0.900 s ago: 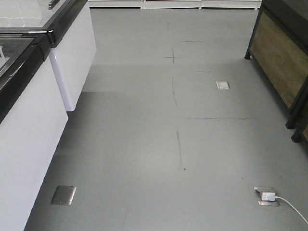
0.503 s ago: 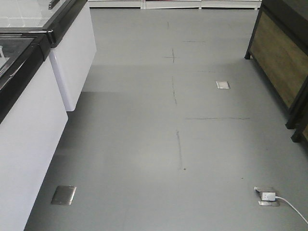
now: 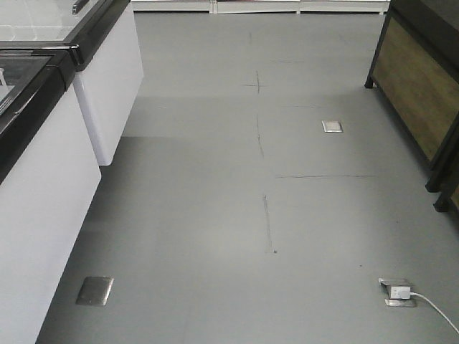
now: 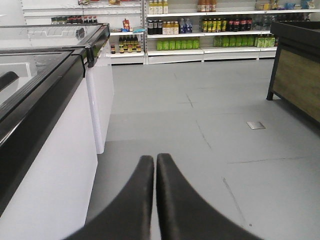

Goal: Left arm holds basket, right arm returns cookies

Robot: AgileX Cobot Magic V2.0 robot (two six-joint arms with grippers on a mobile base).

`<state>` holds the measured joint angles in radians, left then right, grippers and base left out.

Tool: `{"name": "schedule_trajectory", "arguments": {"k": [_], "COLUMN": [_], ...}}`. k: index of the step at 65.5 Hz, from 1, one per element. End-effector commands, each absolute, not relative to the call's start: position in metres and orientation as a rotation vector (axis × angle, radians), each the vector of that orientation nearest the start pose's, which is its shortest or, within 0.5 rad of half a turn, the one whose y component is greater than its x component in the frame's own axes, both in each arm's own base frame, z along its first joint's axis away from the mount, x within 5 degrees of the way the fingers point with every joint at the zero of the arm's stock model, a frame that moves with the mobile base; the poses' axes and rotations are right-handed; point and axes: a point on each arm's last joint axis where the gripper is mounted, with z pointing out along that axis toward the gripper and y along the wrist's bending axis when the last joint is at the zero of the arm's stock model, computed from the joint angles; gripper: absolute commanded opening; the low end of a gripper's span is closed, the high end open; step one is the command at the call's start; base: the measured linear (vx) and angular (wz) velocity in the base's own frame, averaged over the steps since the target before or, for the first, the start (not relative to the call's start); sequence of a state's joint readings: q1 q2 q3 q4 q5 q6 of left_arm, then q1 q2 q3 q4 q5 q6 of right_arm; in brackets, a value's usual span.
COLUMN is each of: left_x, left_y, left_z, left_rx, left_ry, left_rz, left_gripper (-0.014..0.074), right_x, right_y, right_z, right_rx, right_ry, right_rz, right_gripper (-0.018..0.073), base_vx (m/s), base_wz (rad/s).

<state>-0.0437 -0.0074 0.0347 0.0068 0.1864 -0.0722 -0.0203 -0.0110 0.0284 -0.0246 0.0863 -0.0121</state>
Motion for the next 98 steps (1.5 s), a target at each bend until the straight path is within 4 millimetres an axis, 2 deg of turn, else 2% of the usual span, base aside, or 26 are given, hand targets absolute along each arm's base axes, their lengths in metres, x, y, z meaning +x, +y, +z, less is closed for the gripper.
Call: {"name": "schedule_trajectory", "arguments": {"k": [1,80,86,98], "left_x": [0.055,0.055,0.054,0.046], "left_y": [-0.003,-0.003,-0.003,-0.002], "left_z": [0.203,0.205,0.212,0.246], "left_rx": [-0.013,-0.013,-0.024,-0.006], "left_ry": [1.58,1.554,1.519,1.394], "left_rz": [-0.09,-0.091,-0.106,-0.09], "left_gripper": [-0.0008,-0.0008,-0.0008,-0.0006], "right_x": [0.056,0.056,0.056,0.056], "right_y": [-0.001,-0.001,-0.001,-0.001], "right_z": [0.198,0.198,0.198,0.198], "right_rx": [-0.017,-0.017,-0.017,-0.017], "right_ry": [1.519,1.519,1.519,1.519], "right_rz": [-0.052,-0.052,-0.052,-0.052], "right_gripper": [-0.001,-0.001,-0.001,-0.001], "base_vx": [0.0,0.0,0.0,0.0], "base_wz": [0.0,0.0,0.0,0.0]}}
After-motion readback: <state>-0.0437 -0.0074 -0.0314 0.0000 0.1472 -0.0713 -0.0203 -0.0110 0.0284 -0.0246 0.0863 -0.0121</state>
